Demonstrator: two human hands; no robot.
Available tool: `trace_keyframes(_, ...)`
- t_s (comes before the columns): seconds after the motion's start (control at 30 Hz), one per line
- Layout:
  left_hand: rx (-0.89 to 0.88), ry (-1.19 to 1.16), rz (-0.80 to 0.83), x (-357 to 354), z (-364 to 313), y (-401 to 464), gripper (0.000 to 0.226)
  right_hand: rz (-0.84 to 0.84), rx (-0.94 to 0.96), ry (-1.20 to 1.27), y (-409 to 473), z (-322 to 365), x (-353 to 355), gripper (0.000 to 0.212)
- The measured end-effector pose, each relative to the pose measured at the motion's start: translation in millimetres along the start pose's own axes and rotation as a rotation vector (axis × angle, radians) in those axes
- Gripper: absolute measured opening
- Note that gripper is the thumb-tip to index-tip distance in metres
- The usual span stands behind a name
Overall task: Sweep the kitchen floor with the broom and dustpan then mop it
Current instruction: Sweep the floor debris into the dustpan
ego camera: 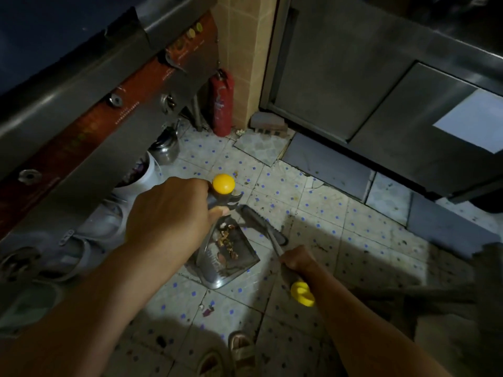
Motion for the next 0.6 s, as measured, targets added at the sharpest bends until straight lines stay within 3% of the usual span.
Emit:
trace_keyframes(0.37, -0.056, -0.025, 0.002, -25, -54, 32, 0.036, -0.146, -0.043, 0.183, 59, -25, 79, 0.035)
trace_keyframes(0.6, -0.082, -0.069, -0.048, -39, -60, 36, 0.041, -0.075, -0.063, 0.308, 85, -29, 56, 0.029)
Point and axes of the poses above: each hand's wrist, its own y-axis towards the middle knuckle, its own x-axis out of the back of the hand, z = x × y, the point moved 6 cm from there along y, towards the middle knuckle, and after that the axes turned 6 degrees about y, right-handed, at the moved point
